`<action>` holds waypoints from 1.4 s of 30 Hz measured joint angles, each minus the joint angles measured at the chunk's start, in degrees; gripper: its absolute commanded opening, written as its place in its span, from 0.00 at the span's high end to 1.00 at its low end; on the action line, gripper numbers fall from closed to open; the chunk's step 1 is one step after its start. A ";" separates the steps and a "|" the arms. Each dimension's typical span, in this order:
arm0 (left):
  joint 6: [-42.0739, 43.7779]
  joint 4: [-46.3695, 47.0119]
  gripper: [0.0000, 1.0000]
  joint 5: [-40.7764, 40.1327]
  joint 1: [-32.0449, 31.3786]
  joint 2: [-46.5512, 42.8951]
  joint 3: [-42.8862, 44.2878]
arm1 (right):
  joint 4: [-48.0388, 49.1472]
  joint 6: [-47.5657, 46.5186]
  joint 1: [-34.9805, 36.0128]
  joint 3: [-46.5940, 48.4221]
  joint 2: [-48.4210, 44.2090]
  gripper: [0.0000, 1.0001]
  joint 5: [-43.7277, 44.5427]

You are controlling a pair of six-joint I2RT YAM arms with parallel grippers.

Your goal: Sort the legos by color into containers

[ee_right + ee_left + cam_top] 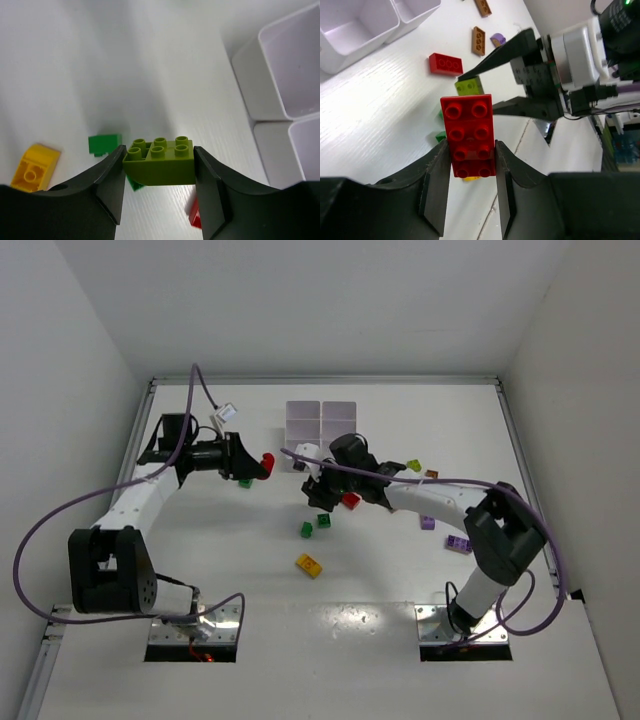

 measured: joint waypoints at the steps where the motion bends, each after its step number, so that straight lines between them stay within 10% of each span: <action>1: 0.15 0.11 0.93 -0.59 0.22 -0.68 -0.50 | -1.09 -0.04 -0.59 -0.20 -0.33 1.00 -0.02; 16: 2.62 -0.13 0.93 -7.15 0.35 -2.93 -2.54 | -21.49 -5.09 -6.67 -1.73 -2.89 0.94 -4.83; 23: 2.97 -0.33 0.92 -8.02 0.35 -2.93 -2.56 | -29.66 -9.64 -6.75 -0.92 -2.03 0.59 -7.56; 42: 3.82 -0.35 0.92 -8.92 0.35 -2.36 -2.56 | -31.26 -9.64 -3.69 13.00 10.16 0.73 -14.97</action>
